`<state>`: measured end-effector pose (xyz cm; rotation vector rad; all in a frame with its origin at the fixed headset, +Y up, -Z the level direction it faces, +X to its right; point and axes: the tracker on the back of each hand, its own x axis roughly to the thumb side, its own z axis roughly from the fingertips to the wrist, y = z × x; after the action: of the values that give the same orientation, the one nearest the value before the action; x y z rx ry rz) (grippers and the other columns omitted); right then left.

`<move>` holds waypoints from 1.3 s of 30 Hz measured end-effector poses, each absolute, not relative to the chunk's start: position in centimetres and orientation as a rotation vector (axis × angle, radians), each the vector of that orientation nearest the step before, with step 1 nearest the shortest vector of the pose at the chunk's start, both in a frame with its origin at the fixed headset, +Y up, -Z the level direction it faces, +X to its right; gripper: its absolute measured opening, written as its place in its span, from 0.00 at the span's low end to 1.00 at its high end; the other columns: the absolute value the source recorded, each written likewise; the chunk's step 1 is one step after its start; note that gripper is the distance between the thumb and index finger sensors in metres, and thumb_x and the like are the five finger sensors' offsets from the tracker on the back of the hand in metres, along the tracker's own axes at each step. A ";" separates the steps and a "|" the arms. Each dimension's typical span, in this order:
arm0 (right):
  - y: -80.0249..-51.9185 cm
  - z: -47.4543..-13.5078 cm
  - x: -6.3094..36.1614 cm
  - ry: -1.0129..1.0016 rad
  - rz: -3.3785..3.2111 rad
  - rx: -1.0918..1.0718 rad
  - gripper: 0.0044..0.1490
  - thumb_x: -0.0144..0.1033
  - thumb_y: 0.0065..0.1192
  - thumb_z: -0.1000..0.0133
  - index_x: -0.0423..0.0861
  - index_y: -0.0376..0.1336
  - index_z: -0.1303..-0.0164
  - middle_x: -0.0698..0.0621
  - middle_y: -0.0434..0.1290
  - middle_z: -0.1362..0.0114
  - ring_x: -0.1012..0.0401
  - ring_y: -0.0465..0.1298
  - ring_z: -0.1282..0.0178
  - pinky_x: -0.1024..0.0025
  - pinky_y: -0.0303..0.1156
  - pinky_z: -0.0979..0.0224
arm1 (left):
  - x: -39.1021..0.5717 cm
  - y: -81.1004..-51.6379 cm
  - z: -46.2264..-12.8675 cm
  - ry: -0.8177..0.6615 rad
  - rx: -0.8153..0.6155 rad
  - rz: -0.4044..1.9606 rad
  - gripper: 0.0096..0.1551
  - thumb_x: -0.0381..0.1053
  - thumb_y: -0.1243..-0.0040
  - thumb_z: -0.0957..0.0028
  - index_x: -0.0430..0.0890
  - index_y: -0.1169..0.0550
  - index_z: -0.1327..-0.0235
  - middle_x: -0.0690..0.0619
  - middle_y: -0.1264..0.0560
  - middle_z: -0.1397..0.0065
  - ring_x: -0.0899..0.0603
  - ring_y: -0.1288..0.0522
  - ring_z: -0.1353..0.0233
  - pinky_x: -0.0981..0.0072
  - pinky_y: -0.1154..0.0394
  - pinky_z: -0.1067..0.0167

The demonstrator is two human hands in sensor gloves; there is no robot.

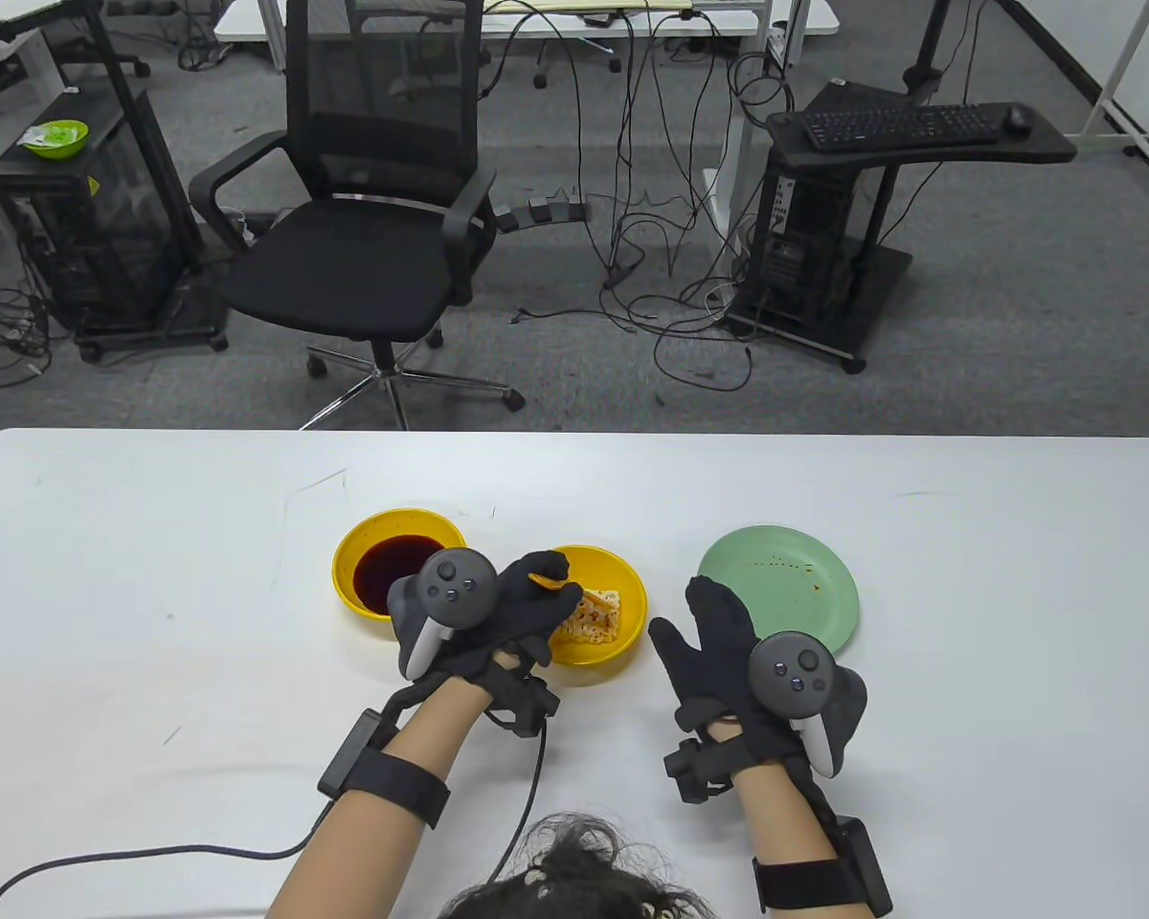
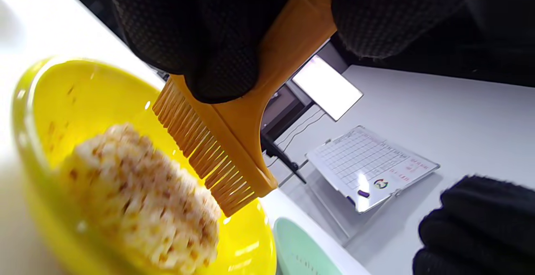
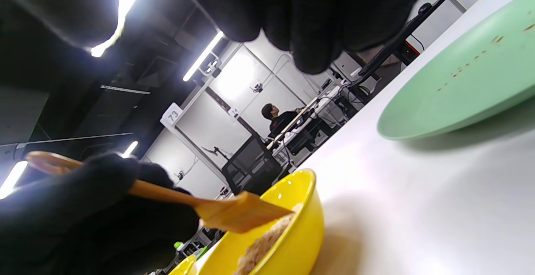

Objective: Dip brush into soy sauce and glaze onto rice cake

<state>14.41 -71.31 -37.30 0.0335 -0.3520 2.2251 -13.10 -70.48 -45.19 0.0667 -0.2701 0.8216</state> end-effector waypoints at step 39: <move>-71.1 -37.3 14.3 -0.357 2.215 0.039 0.50 0.65 0.61 0.44 0.41 0.58 0.23 0.36 0.63 0.19 0.40 0.71 0.26 0.44 0.69 0.30 | -13.6 -69.7 -44.3 -0.290 0.068 0.721 0.30 0.63 0.35 0.52 0.48 0.21 0.43 0.42 0.19 0.34 0.43 0.10 0.42 0.56 0.16 0.43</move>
<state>14.35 -71.08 -37.27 0.0388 -0.3575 2.2148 -13.65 -69.72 -44.34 0.0681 -0.2904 0.7206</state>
